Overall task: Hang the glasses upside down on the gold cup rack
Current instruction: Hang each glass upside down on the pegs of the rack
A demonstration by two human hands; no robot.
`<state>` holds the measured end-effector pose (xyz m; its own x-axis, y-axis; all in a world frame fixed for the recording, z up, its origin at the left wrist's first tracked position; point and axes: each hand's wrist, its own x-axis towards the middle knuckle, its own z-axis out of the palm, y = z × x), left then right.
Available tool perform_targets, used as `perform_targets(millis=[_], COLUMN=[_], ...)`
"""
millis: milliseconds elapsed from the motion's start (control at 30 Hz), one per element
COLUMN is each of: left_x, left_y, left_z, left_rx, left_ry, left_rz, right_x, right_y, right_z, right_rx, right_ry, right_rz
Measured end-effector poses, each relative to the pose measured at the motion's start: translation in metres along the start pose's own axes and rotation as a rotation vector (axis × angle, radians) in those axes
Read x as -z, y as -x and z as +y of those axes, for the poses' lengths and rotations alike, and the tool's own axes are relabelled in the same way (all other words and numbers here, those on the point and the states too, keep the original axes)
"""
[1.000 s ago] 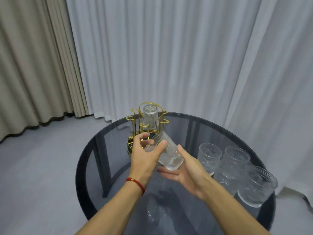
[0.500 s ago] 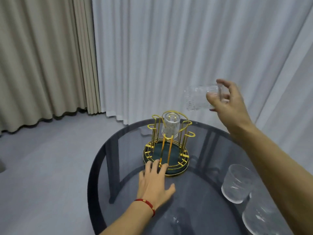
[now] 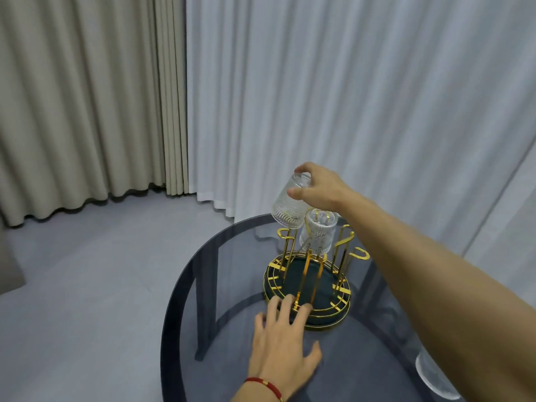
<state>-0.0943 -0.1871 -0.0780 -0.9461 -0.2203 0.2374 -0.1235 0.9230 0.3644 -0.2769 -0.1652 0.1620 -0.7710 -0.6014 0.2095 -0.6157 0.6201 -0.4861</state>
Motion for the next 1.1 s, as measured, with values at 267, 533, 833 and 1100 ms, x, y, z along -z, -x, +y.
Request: perform_targets(millis=[267,533,833,1100], left_x=[0.003,0.005,0.014,0.031], left_y=[0.002,0.004,0.006,0.021], left_z=[0.000,0.000,0.006,0.062], left_rx=[-0.011,-0.023,-0.006,-0.225], left_ry=[0.012,-0.002,-0.065,0.212], left_rz=[0.015,0.039,0.028,0.294], right_x=[-0.028,-0.036,-0.022,-0.011], right_y=[-0.008,-0.009,0.038,0.211], right_z=[-0.001,-0.002,0.009,0.043], right_rx=[-0.029,0.024,0.143,0.090], right_ry=[0.381,0.641,0.516,0.040], right_rz=[-0.188,-0.254,-0.024,0.334])
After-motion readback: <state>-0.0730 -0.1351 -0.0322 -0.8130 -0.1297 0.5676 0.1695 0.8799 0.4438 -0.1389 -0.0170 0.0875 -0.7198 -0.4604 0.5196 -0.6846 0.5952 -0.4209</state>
